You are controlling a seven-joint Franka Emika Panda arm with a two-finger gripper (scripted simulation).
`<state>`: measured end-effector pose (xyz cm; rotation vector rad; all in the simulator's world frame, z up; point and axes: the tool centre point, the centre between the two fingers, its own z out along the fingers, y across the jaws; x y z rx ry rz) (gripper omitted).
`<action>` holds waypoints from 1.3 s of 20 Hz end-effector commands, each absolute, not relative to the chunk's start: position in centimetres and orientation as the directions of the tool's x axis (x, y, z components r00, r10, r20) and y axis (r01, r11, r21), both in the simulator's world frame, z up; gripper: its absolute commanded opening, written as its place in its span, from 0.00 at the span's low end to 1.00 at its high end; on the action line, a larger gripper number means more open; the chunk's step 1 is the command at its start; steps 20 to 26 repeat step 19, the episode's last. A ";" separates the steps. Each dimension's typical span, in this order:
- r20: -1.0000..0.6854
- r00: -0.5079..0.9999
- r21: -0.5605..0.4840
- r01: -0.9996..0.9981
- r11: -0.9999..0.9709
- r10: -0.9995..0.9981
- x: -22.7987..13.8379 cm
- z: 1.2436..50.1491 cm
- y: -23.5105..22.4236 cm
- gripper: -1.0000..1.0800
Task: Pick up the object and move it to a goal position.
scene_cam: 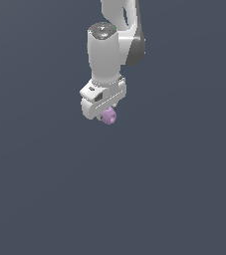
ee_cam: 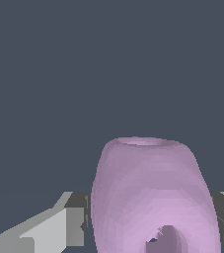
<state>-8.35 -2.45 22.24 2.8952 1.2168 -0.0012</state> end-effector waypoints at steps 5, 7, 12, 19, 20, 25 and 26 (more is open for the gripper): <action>0.001 0.700 0.000 0.715 -0.700 0.715 -11.5 25.9 -3.6 0.00; 0.001 0.699 -0.001 0.715 -0.699 0.715 -12.2 26.7 -3.8 0.00; 0.001 0.699 -0.001 0.715 -0.699 0.715 -13.5 28.4 -4.4 0.00; 0.001 0.699 0.000 0.715 -0.699 0.715 -14.1 29.3 -4.7 0.00; 0.001 0.699 0.000 0.715 -0.699 0.715 -14.1 29.3 -4.7 0.00; 0.001 0.699 0.000 0.715 -0.699 0.715 -14.1 29.3 -4.7 0.00; 0.001 0.699 0.000 0.715 -0.699 0.715 -14.1 29.3 -4.7 0.00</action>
